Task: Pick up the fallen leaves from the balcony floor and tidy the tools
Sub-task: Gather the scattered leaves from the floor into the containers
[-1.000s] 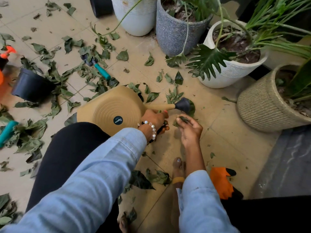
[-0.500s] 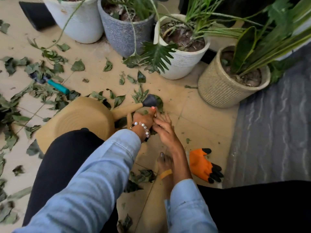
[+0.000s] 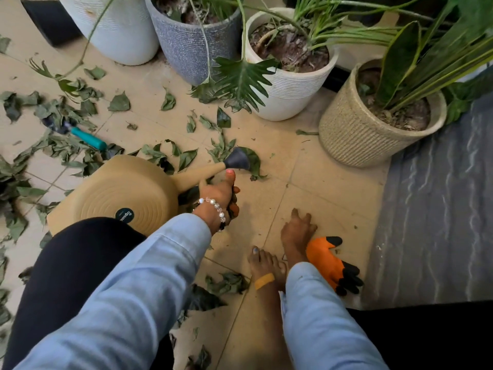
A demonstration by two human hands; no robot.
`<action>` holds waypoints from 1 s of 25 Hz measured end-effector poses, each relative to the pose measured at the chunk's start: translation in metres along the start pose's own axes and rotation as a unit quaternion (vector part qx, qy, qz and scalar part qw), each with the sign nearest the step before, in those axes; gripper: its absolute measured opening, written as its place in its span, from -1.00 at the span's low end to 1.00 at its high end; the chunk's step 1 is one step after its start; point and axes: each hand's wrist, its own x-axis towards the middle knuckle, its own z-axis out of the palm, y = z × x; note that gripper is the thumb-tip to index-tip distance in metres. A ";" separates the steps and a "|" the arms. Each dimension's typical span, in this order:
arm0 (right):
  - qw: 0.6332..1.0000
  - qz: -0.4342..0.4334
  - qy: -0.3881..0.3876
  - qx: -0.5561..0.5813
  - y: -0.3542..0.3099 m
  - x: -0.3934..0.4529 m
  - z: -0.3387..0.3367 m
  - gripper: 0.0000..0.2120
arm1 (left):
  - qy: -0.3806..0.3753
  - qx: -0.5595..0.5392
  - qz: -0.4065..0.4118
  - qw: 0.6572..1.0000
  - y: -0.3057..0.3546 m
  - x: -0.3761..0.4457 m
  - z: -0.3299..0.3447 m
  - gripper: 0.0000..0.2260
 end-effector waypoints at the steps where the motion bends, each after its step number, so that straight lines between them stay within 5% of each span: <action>1: 0.999 -0.028 0.010 -0.035 -0.002 0.003 0.007 -0.49 | 0.001 0.005 -0.006 1.000 0.003 0.004 -0.001 -0.54; 9: 0.957 -0.244 0.057 -0.146 -0.068 0.047 -0.007 -0.80 | -0.055 0.026 -0.017 0.998 0.047 0.001 -0.019 -0.53; 12: 0.980 -0.170 0.058 0.091 -0.072 0.055 -0.021 -0.80 | -0.042 0.035 -0.003 0.999 0.055 0.001 -0.030 -0.57; 15: 0.947 -0.130 0.109 0.272 -0.103 0.067 -0.035 -0.69 | -0.030 0.049 0.012 0.998 0.056 0.001 -0.035 -0.60; 17: 0.955 -0.193 0.040 0.222 -0.129 0.071 -0.032 -0.50 | -0.028 0.053 0.022 0.998 0.056 -0.001 -0.037 -0.60; 19: 0.962 -0.248 -0.013 0.112 -0.138 0.069 -0.018 -0.55 | -0.036 0.052 0.026 0.998 0.054 -0.001 -0.042 -0.59; 22: 0.968 -0.246 0.044 0.005 -0.130 0.065 -0.006 -0.77 | -0.034 0.050 0.024 0.998 0.053 0.001 -0.052 -0.60; 25: 0.970 -0.234 0.070 -0.007 -0.125 0.059 -0.014 -0.78 | -0.016 0.044 0.030 0.998 0.053 0.001 -0.058 -0.62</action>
